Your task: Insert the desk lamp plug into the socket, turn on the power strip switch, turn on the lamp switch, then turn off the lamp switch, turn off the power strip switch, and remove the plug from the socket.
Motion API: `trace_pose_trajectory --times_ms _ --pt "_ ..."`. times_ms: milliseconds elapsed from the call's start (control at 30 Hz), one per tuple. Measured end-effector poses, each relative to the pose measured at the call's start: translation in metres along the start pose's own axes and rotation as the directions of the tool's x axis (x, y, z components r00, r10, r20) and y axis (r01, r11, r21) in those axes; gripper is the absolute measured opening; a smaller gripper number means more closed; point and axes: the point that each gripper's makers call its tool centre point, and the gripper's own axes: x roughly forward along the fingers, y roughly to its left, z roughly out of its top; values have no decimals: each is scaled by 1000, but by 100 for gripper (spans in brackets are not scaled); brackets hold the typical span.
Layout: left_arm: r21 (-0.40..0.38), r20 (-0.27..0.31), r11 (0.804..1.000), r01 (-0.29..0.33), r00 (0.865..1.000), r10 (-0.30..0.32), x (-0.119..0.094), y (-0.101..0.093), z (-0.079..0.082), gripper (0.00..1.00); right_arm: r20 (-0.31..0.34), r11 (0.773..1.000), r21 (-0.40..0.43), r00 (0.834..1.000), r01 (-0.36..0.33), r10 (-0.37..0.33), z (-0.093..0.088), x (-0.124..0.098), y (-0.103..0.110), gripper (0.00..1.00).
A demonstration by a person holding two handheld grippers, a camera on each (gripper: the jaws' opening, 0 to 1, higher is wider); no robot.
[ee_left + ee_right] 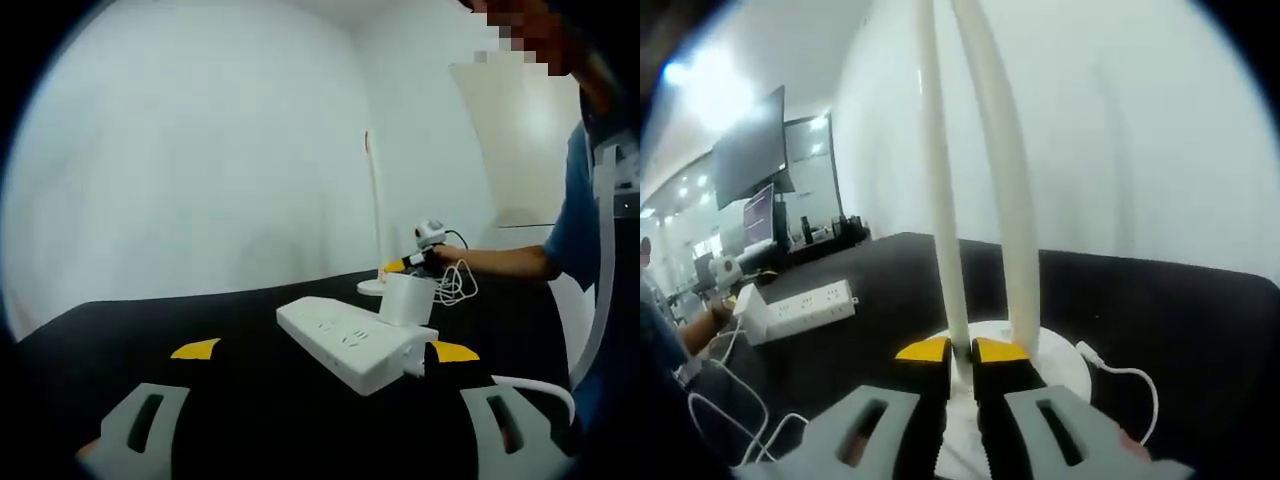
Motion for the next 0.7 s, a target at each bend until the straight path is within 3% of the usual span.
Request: trace_pose_trajectory --times_ms 533,700 --pt "-3 -1 1000 -2 1000 2 0 1 0 78 -4 996 -76 999 42 -43 1 0 -9 10" --pt "-9 -21 1000 -3 1000 3 1 2 -4 77 -9 999 -16 999 33 -34 1 -1 -9 11"
